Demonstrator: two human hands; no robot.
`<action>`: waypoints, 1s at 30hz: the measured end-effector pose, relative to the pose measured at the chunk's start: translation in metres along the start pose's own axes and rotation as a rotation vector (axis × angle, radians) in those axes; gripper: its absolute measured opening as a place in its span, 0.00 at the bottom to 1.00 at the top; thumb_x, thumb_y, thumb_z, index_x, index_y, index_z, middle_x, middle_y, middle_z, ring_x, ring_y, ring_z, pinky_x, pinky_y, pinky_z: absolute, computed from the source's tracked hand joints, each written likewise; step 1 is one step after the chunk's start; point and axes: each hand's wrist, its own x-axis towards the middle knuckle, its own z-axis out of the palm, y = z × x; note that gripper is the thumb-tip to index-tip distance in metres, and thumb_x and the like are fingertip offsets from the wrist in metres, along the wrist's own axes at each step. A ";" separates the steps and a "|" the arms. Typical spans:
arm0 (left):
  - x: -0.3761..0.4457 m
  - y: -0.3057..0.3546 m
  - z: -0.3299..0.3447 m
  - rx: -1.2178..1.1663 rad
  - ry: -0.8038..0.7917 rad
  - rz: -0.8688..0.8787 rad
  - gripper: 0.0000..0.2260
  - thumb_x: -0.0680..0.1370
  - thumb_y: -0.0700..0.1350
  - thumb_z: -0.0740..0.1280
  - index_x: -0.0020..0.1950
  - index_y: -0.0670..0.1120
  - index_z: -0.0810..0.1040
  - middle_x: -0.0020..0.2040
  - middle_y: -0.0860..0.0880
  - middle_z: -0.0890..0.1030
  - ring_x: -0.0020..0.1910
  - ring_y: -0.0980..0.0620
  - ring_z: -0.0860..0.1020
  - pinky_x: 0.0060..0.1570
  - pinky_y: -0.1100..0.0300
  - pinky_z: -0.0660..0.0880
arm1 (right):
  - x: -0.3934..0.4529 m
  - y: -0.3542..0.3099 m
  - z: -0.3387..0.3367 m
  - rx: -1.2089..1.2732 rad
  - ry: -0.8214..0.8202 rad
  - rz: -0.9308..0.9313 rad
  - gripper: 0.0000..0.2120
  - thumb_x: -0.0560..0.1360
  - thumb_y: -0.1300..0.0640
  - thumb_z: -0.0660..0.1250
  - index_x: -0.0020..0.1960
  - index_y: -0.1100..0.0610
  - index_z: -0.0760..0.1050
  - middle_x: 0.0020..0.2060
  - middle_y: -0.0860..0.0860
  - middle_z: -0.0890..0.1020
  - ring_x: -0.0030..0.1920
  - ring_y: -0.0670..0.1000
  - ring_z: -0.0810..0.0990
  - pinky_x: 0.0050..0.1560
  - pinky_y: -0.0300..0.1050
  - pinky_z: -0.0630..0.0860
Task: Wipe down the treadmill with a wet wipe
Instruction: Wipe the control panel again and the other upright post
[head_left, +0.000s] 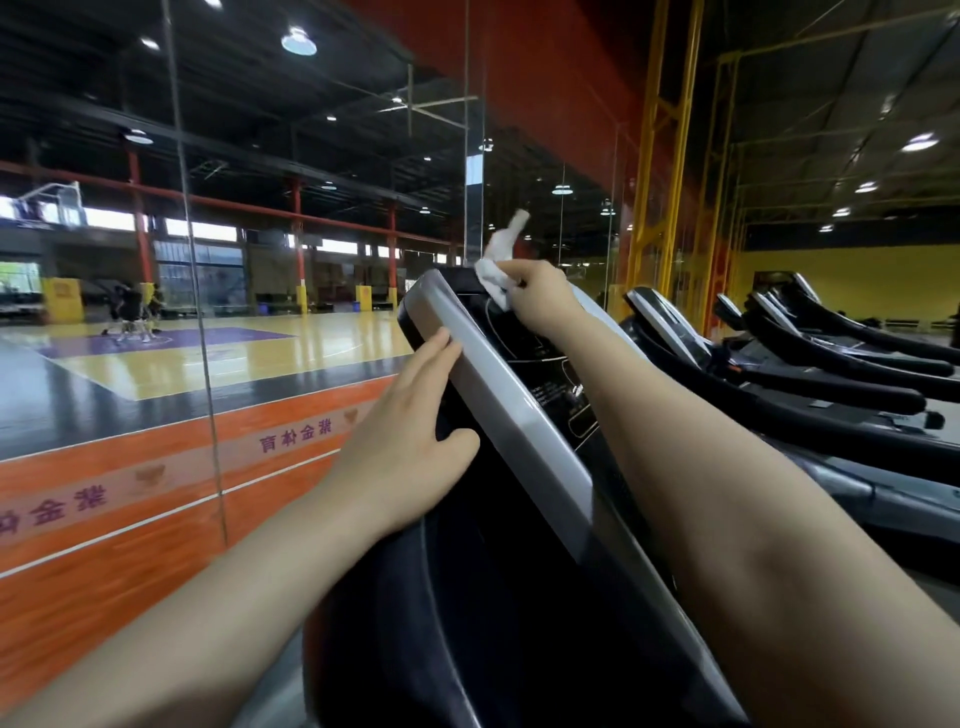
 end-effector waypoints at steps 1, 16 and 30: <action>0.000 0.000 0.000 0.010 0.000 0.006 0.36 0.76 0.43 0.62 0.80 0.59 0.49 0.78 0.69 0.45 0.78 0.59 0.56 0.75 0.48 0.61 | -0.005 -0.018 0.001 0.043 -0.011 -0.092 0.23 0.74 0.69 0.58 0.65 0.55 0.77 0.44 0.51 0.81 0.35 0.48 0.77 0.32 0.32 0.70; -0.007 0.013 0.003 0.167 -0.045 0.008 0.38 0.77 0.45 0.62 0.82 0.55 0.44 0.80 0.63 0.39 0.80 0.54 0.49 0.73 0.53 0.59 | -0.017 -0.014 -0.014 -0.096 0.008 0.028 0.17 0.77 0.67 0.56 0.60 0.60 0.78 0.40 0.53 0.80 0.40 0.50 0.78 0.32 0.34 0.70; -0.007 -0.013 -0.001 -0.065 0.249 -0.390 0.32 0.81 0.43 0.57 0.81 0.41 0.46 0.82 0.45 0.48 0.80 0.46 0.48 0.77 0.53 0.48 | -0.024 -0.095 -0.024 -0.418 -0.250 -0.314 0.16 0.76 0.59 0.58 0.58 0.53 0.81 0.45 0.50 0.82 0.41 0.45 0.79 0.45 0.38 0.76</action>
